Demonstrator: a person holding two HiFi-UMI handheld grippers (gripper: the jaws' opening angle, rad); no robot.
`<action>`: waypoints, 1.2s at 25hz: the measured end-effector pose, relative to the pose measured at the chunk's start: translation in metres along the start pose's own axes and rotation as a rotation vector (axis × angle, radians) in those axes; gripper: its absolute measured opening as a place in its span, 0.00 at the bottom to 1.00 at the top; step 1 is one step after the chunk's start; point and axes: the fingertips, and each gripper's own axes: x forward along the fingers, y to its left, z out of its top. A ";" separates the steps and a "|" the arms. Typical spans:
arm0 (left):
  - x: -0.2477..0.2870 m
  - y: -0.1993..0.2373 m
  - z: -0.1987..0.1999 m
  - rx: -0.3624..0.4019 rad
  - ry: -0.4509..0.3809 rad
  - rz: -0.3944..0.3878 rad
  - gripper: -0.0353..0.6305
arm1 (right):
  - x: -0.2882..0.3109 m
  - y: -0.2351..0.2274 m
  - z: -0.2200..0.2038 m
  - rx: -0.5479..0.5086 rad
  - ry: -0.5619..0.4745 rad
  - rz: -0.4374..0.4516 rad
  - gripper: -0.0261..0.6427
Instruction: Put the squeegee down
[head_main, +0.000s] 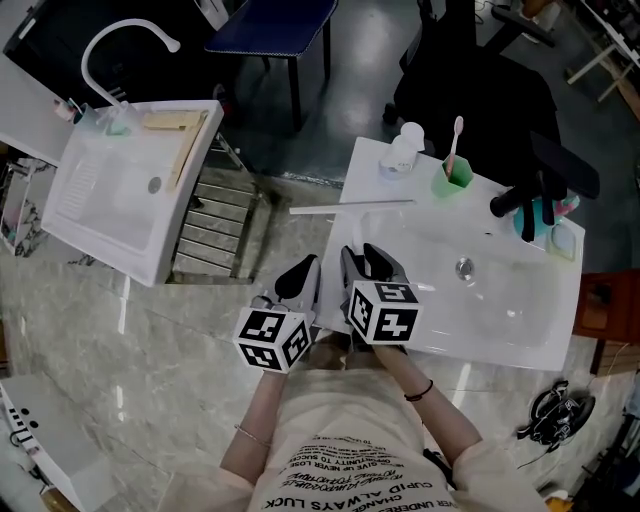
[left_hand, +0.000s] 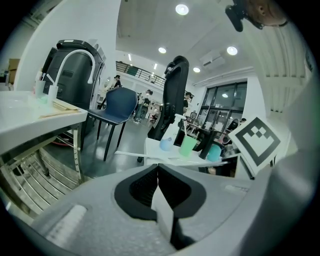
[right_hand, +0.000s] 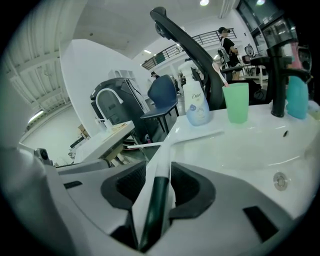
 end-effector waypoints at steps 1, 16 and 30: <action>0.000 -0.002 0.001 0.007 0.000 -0.005 0.09 | -0.001 0.000 0.002 -0.007 -0.009 -0.001 0.26; -0.004 -0.028 0.041 0.073 -0.089 -0.054 0.09 | -0.038 -0.010 0.047 -0.111 -0.152 0.062 0.08; -0.016 -0.040 0.089 0.157 -0.206 -0.029 0.09 | -0.079 -0.018 0.106 -0.165 -0.312 0.178 0.05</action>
